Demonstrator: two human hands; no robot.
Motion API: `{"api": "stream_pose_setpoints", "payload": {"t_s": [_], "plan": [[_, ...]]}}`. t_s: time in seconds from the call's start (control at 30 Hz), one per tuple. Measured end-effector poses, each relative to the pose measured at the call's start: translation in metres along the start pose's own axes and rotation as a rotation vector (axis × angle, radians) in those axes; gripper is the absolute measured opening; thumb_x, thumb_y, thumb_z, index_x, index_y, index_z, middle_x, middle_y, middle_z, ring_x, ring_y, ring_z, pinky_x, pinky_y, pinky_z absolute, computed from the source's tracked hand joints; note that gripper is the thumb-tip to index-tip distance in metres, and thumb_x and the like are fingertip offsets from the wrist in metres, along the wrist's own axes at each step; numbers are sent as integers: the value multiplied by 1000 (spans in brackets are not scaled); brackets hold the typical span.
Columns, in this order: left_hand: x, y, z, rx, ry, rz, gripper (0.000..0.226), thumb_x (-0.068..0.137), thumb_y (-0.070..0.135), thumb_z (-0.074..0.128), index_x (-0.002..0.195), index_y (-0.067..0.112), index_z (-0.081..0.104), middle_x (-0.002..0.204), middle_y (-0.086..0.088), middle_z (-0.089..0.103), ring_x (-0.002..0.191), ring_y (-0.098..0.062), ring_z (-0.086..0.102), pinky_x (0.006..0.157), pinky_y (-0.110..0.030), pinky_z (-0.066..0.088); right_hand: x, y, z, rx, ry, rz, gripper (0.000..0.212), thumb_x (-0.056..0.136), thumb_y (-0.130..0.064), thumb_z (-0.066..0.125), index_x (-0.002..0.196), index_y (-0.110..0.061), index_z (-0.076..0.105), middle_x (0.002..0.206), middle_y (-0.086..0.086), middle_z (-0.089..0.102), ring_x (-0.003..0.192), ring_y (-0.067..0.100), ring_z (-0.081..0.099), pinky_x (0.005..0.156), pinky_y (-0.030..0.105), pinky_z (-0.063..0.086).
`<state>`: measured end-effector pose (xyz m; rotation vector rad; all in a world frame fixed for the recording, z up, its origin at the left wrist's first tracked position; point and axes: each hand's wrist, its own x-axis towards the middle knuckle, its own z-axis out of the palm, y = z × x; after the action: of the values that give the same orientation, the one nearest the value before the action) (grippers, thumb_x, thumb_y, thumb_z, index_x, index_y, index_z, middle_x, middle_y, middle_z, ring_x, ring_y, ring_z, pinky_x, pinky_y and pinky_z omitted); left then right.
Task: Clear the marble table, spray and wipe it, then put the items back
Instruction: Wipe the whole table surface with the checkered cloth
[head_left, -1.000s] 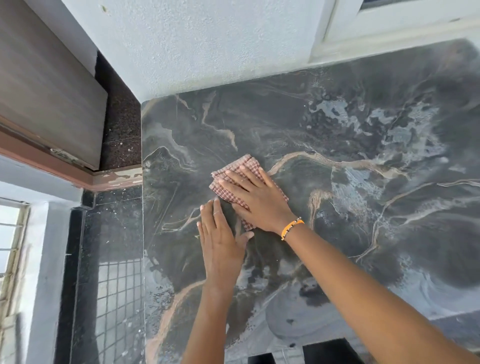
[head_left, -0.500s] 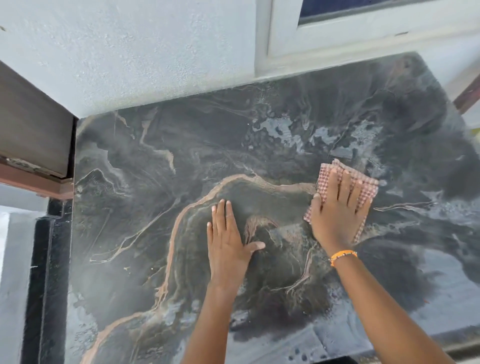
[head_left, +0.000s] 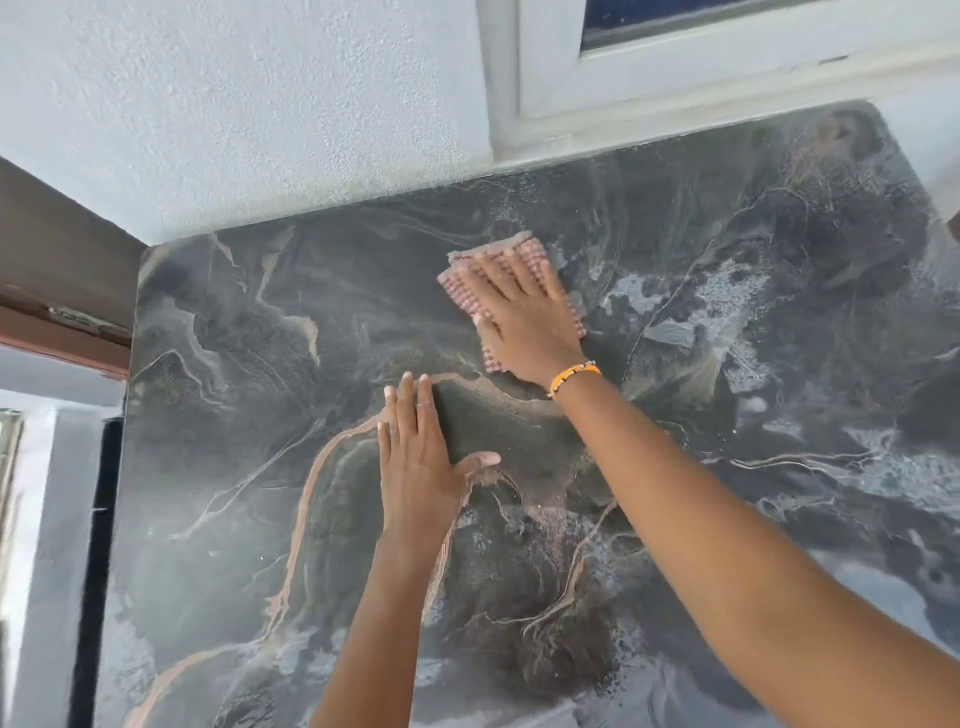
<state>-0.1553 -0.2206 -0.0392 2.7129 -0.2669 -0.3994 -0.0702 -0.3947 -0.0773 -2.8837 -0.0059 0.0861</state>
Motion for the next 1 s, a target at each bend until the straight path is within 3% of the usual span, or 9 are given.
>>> {"api": "stream_pose_setpoints", "payload": {"t_s": [0.17,0.3,0.37,0.57,0.63,0.73,0.87,1.0], "plan": [[12,5,4,-26,-6,-10,103,72,53,65,148,11,10,157,-6,6,145,-22,3,119,-40,12,-46,93,-18,14,110,438,59,94,-36,30,149,-32,10,159,-2,13,146,26,8,117,52,3],[13,1,7,-15,11,-16,102,72,55,64,148,14,10,158,-4,4,145,-21,3,118,-38,10,-93,66,-10,77,149,702,62,90,-38,24,150,-28,10,159,3,11,146,30,5,116,55,0],[13,1,8,-11,9,-13,102,72,56,63,148,14,9,158,-3,4,145,-20,2,118,-38,9,-97,32,-2,63,121,647,62,91,-38,24,150,-27,8,159,2,9,146,30,4,115,57,0],[13,-1,8,-47,-2,-10,103,72,53,67,148,15,10,158,-1,4,145,-17,2,118,-36,8,4,-51,10,19,5,20,55,95,-38,32,147,-35,15,158,0,14,145,30,9,115,56,2],[14,0,8,-51,-3,-19,104,71,51,69,148,14,9,158,-1,4,145,-17,3,119,-36,9,49,-60,6,-5,-35,-103,54,95,-37,34,146,-38,18,158,-1,17,145,31,11,115,56,6],[15,4,7,-51,-17,-34,105,71,53,68,148,14,8,158,-1,3,145,-17,-1,119,-38,9,89,-49,-2,5,-36,-68,53,94,-33,36,145,-39,21,157,-1,19,145,29,11,116,55,6],[22,13,6,-22,-40,-24,107,69,64,57,148,16,3,158,2,-5,145,-18,-11,118,-37,-1,97,4,-14,50,70,163,54,93,-30,36,145,-38,23,157,-3,19,145,28,11,116,53,2],[25,17,8,-26,-71,-24,108,72,59,60,148,16,-5,157,2,-11,144,-18,-14,119,-37,-1,75,80,-27,61,135,411,55,93,-28,32,147,-36,20,158,-1,14,146,29,6,117,55,0]]}}
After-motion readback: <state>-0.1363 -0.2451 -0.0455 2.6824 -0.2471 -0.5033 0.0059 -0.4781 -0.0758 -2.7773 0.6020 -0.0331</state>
